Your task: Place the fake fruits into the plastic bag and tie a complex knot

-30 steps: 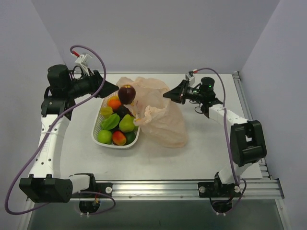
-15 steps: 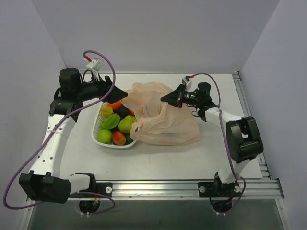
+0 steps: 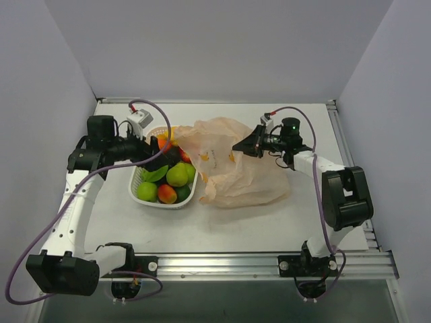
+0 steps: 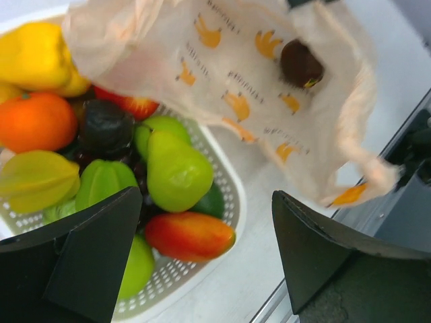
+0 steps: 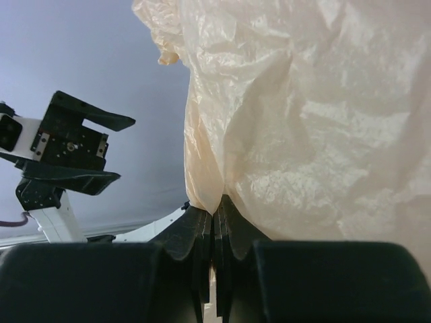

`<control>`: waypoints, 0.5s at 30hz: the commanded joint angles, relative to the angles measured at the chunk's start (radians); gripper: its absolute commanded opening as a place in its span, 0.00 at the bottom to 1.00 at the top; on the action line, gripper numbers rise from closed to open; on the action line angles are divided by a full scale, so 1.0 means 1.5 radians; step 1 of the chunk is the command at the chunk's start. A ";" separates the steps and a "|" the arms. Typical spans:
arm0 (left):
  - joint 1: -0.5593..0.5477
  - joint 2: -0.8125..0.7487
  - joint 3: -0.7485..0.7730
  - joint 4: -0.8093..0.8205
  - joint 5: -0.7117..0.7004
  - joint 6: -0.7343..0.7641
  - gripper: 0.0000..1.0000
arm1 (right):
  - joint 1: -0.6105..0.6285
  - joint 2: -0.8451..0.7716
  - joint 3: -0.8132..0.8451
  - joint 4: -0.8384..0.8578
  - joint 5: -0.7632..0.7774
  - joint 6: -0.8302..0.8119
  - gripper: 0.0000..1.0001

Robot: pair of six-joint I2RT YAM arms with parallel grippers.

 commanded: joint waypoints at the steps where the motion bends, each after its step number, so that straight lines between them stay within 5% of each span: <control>1: 0.002 -0.019 -0.027 -0.111 -0.068 0.155 0.90 | -0.025 -0.050 0.022 -0.078 -0.026 -0.071 0.00; 8: -0.061 0.003 -0.085 -0.150 -0.089 0.351 0.96 | -0.027 -0.063 0.032 -0.218 0.003 -0.169 0.00; 15: -0.155 0.081 -0.064 -0.039 -0.188 0.270 0.97 | -0.028 -0.082 0.053 -0.334 0.040 -0.260 0.00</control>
